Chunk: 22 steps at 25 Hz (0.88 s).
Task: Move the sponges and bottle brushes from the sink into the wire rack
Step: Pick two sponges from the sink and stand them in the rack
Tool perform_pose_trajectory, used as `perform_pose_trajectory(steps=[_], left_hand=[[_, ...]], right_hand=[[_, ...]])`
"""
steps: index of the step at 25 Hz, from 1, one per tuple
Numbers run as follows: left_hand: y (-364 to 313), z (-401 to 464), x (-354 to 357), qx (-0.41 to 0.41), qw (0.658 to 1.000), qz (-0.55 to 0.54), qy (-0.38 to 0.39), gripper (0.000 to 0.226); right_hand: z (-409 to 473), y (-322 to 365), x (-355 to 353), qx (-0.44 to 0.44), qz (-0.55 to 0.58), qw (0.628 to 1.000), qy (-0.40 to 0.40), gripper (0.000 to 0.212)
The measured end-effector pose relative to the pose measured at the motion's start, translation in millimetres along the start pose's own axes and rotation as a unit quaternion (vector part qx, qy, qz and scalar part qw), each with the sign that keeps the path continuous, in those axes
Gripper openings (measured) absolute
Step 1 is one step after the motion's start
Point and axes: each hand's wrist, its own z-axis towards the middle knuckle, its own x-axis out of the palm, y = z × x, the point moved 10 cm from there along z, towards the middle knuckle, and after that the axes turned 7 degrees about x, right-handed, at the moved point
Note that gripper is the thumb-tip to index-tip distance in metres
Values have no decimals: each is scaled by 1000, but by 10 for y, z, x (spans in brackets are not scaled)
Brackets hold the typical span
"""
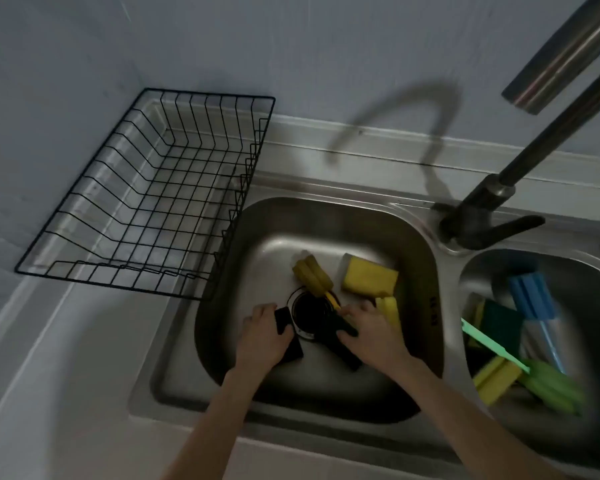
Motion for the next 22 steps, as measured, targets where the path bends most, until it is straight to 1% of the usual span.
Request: perform_pose_trajectory(steps=[3, 5, 10, 12, 14, 18, 22], left_hand=[[202, 85, 224, -40, 998, 33, 44, 55], [255, 83, 352, -51, 996, 37, 65, 60], [224, 168, 519, -43, 997, 41, 56, 81], [226, 185, 545, -52, 996, 43, 58, 89], [223, 194, 537, -54, 996, 47, 51, 89], [187, 183, 446, -57, 997, 28, 34, 81], [56, 156, 301, -36, 999, 5, 15, 69]], right_hand=[[123, -157, 262, 44, -61, 997, 30, 56], [138, -194, 363, 52, -110, 992, 41, 59], [189, -217, 551, 54, -160, 985, 41, 67], [189, -206, 584, 51, -171, 984, 19, 64], [197, -204, 562, 52, -170, 984, -4, 61], [190, -193, 514, 54, -140, 989, -4, 68], [134, -169, 309, 75, -27, 996, -24, 73]])
